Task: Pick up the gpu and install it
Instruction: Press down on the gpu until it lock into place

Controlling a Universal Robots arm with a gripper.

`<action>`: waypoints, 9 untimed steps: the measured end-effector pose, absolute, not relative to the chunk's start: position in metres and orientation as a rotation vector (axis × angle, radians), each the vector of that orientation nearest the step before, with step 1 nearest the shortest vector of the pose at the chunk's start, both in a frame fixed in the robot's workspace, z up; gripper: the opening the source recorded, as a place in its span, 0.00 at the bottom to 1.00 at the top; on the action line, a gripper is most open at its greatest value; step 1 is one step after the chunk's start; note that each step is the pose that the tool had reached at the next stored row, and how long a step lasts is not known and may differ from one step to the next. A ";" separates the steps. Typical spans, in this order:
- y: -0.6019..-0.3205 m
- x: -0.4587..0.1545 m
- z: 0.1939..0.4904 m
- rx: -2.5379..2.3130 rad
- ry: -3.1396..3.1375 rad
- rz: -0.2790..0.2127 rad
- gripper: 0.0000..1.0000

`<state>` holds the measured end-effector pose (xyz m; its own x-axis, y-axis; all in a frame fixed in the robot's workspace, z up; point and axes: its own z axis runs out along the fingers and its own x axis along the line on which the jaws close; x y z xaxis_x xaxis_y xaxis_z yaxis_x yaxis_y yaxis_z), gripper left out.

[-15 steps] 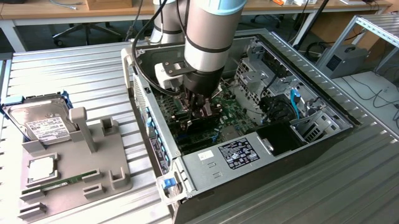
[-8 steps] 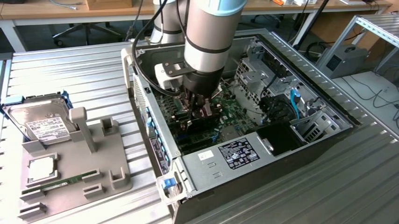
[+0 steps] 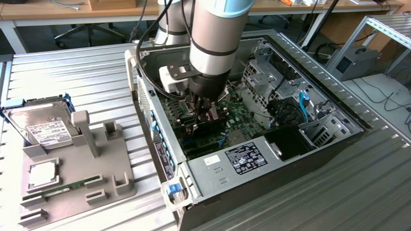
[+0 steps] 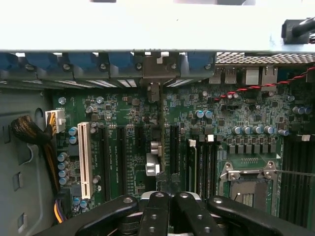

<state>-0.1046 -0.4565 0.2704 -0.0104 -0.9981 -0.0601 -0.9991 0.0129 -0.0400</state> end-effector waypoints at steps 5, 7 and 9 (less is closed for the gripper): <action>-0.456 -0.105 0.270 -2.158 2.184 0.021 0.11; -0.456 -0.105 0.270 -2.158 2.184 0.021 0.11; -0.456 -0.105 0.270 -2.158 2.184 0.021 0.11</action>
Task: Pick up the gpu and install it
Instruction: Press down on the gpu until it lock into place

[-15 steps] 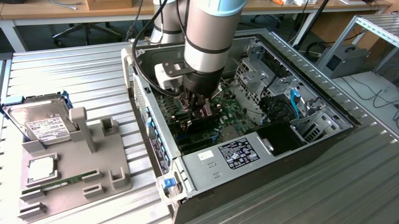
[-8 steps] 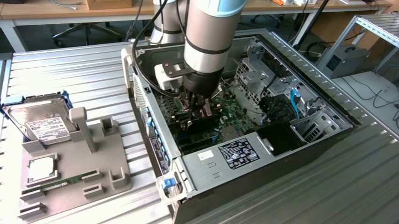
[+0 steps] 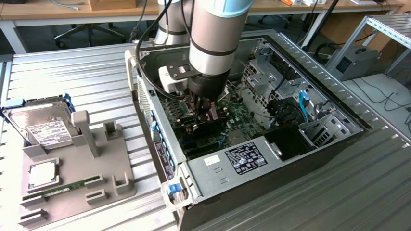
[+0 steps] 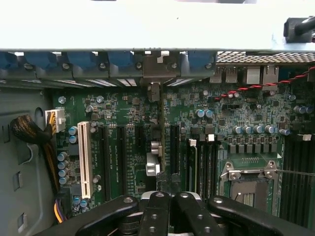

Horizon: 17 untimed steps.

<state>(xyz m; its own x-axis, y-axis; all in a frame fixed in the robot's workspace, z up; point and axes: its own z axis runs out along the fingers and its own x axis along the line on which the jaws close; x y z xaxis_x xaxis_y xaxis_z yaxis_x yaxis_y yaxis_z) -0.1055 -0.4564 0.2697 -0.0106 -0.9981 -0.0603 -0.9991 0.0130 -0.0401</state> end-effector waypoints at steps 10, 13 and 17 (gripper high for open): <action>-0.456 -0.109 0.269 -2.158 2.184 0.021 0.11; -0.456 -0.109 0.270 -2.158 2.184 0.021 0.11; -0.456 -0.109 0.272 -2.158 2.184 0.020 0.11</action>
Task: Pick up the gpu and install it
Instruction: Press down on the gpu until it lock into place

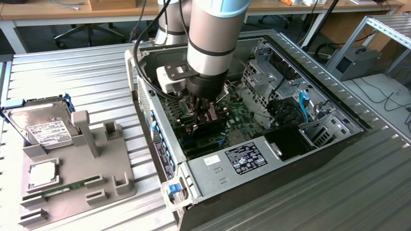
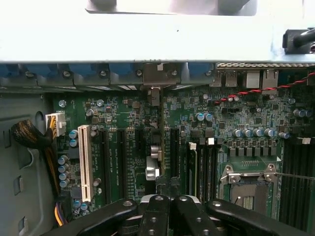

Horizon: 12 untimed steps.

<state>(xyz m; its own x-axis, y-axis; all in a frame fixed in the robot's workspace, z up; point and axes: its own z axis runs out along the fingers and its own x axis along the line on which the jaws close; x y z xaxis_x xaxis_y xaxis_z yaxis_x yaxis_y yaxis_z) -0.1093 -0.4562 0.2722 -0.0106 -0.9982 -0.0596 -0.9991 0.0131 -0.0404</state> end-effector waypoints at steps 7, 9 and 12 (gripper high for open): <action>-0.456 -0.109 0.282 -2.160 2.185 0.018 0.11; -0.456 -0.109 0.282 -2.160 2.185 0.018 0.11; -0.456 -0.109 0.282 -2.160 2.185 0.018 0.11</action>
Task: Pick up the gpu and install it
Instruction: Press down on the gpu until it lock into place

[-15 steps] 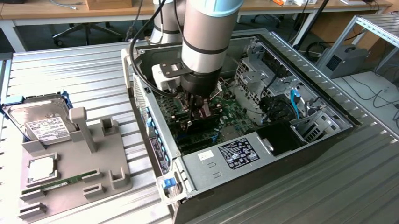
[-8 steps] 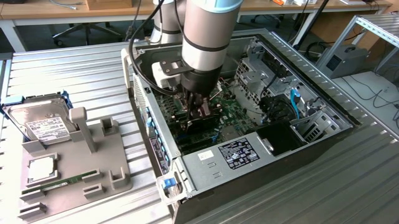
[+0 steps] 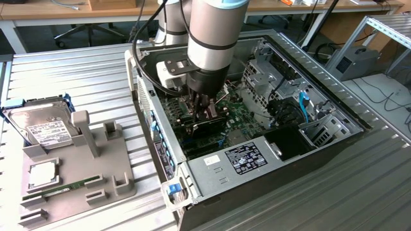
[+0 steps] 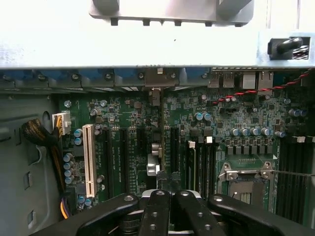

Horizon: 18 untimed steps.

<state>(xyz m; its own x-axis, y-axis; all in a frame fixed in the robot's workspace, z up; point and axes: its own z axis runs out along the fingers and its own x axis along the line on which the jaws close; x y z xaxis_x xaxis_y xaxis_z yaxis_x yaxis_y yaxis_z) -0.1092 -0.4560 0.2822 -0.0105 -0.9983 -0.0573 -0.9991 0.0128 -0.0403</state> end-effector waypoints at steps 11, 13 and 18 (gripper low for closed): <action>-0.452 -0.100 0.288 -2.160 2.185 0.018 0.11; -0.450 -0.098 0.291 -2.160 2.185 0.018 0.11; -0.446 -0.093 0.297 -2.160 2.185 0.018 0.11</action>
<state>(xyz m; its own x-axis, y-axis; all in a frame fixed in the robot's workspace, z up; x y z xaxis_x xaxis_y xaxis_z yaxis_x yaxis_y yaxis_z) -0.0930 -0.4460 0.2968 -0.0106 -0.9983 -0.0571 -0.9991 0.0129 -0.0402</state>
